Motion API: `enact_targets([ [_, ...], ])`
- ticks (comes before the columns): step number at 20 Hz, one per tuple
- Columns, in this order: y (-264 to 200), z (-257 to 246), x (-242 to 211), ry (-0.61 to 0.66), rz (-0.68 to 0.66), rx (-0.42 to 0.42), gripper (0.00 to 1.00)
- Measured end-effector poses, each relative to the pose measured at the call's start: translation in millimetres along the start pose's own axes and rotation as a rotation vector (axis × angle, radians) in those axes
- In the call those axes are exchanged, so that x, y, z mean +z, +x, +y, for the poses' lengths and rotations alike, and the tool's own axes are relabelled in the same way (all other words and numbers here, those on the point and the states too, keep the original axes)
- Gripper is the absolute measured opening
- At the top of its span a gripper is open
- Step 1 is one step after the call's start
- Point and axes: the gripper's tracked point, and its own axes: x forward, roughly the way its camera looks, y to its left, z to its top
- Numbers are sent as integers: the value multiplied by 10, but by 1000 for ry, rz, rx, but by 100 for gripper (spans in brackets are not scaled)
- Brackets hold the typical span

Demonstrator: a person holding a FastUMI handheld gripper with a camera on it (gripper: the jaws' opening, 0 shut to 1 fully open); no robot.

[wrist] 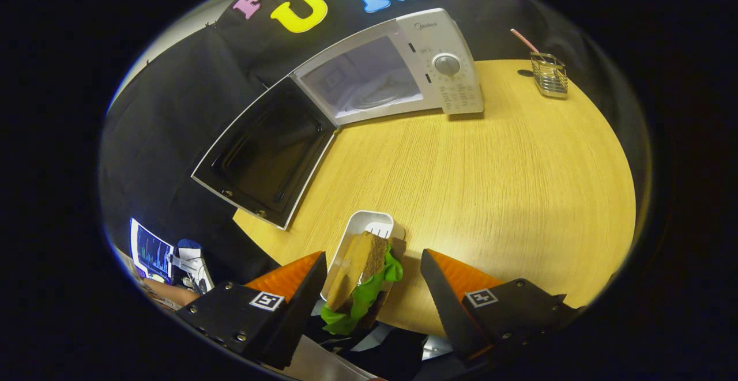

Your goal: Open the microwave, put the food inside, and close the microwave door.

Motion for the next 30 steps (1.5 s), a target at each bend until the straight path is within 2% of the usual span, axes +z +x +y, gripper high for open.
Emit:
enact_targets([
  [4,68,-24,-87,25,68,15,98],
  [5,103,-33,-108,35,80,17,95],
  [6,117,-42,-98,45,90,17,88],
  [7,130,-34,-93,64,98,25,70],
  [8,114,-14,-70,88,108,34,65],
  [9,113,9,-100,103,121,36,52],
  [10,110,8,-104,114,131,39,52],
  [12,113,41,-85,184,144,46,36],
  [13,100,24,-57,217,138,37,36],
  [14,112,46,-90,224,151,36,26],
  [16,86,58,-65,244,150,20,16],
  [19,68,146,-16,259,131,9,16],
  [30,-114,553,457,334,-81,9,15],
])
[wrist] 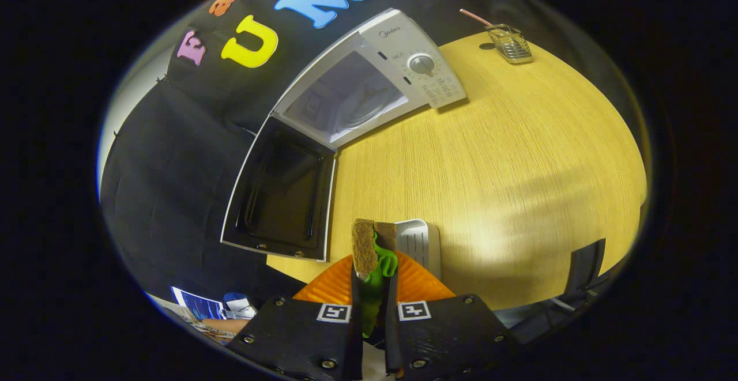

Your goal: Open the microwave, put the food inside, and close the microwave door.

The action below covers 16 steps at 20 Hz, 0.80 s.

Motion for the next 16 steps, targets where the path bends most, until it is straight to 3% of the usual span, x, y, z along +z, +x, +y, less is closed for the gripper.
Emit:
enact_targets([
  [16,634,888,713,150,-263,63,15],
])
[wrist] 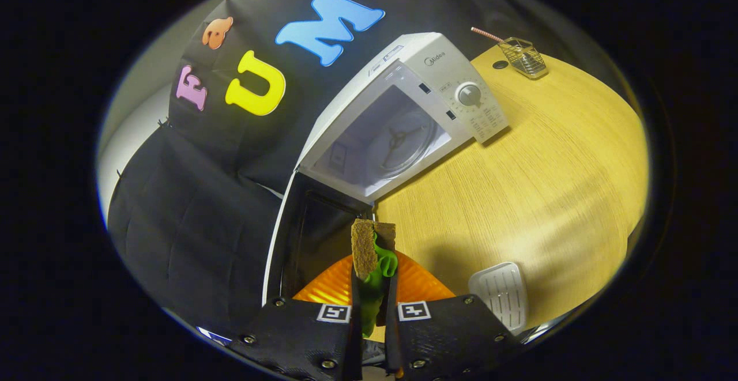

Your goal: Open the microwave, put the food inside, and close the microwave door.

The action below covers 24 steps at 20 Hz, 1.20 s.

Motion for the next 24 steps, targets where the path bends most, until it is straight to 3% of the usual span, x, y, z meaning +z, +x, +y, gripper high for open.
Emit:
enact_targets([
  [9,550,215,285,75,-155,37,15],
  [24,1545,168,911,177,-396,58,15],
])
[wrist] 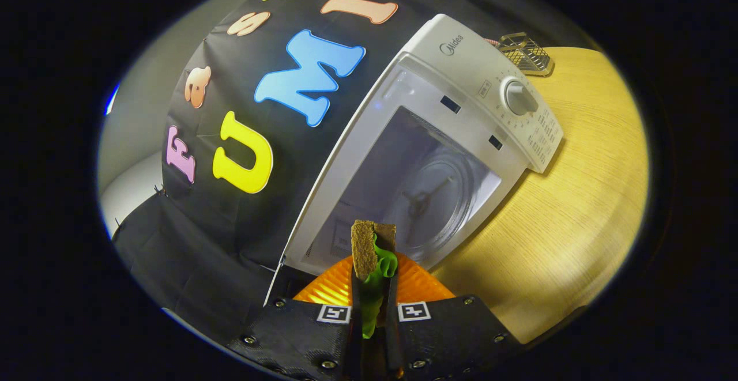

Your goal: Open the microwave, put the food inside, and close the microwave door.

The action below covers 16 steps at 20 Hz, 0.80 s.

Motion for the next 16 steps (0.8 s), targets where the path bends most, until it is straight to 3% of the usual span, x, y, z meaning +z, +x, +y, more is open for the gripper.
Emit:
enact_targets([
  [12,734,-199,191,65,-138,-37,15],
  [16,900,-363,185,52,-156,-87,15],
])
